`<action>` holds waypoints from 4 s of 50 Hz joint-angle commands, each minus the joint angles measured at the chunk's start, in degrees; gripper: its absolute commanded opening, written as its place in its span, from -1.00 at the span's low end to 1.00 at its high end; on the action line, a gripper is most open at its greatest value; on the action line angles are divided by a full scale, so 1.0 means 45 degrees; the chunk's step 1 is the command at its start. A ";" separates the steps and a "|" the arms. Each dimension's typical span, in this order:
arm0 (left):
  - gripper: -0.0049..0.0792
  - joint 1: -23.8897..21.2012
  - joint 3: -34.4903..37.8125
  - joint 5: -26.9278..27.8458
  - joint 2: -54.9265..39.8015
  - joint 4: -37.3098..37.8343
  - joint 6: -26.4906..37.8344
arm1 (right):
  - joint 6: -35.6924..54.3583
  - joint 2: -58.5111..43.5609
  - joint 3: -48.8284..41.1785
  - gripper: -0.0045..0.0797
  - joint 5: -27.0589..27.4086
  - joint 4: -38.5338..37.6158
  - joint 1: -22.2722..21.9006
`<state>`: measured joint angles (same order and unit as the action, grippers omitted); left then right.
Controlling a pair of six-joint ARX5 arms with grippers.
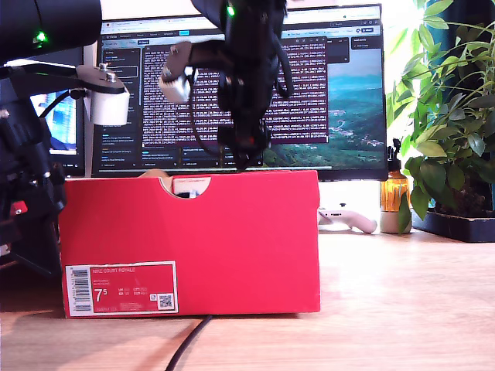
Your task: Pack the blue shoes by picking the first shoe and placing it inside the red shoebox, left side, then picking and rotating the second shoe and placing it in the shoebox
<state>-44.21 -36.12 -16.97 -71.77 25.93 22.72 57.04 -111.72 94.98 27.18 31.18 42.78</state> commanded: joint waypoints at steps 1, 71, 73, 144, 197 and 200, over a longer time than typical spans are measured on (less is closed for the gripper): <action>-0.92 -0.0034 -0.0073 0.0102 -0.0204 -0.0068 -0.0078 | -0.0772 0.0073 0.0627 0.03 0.0112 0.0602 0.0005; -0.92 -0.0500 -0.0087 0.0389 0.5984 0.1919 -0.5047 | -1.0894 0.2147 0.2608 -0.91 -0.5926 0.7378 -0.4090; -0.92 -0.0296 -0.0087 0.0437 0.6275 0.1637 -0.5042 | -1.0982 0.2322 0.2608 -0.91 -0.5926 0.7358 -0.4187; -0.92 0.6659 0.5518 0.5095 0.6737 -0.9418 -0.5289 | -1.1351 0.9986 -1.5047 -0.91 -0.6717 -0.9462 -0.9632; -0.92 0.6766 0.8359 0.3667 1.2585 -0.7446 -0.5654 | -1.1686 1.2458 -2.0133 -0.91 -0.6921 -1.3493 -0.9967; -0.92 0.6766 0.8359 0.3662 1.2653 -0.7281 -0.5736 | -1.1691 1.3022 -2.0264 -0.91 -0.6921 -1.3270 -0.9967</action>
<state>-14.09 -0.30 -0.34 -15.00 -7.05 -2.72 4.71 -54.94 4.91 -3.95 -28.60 -1.85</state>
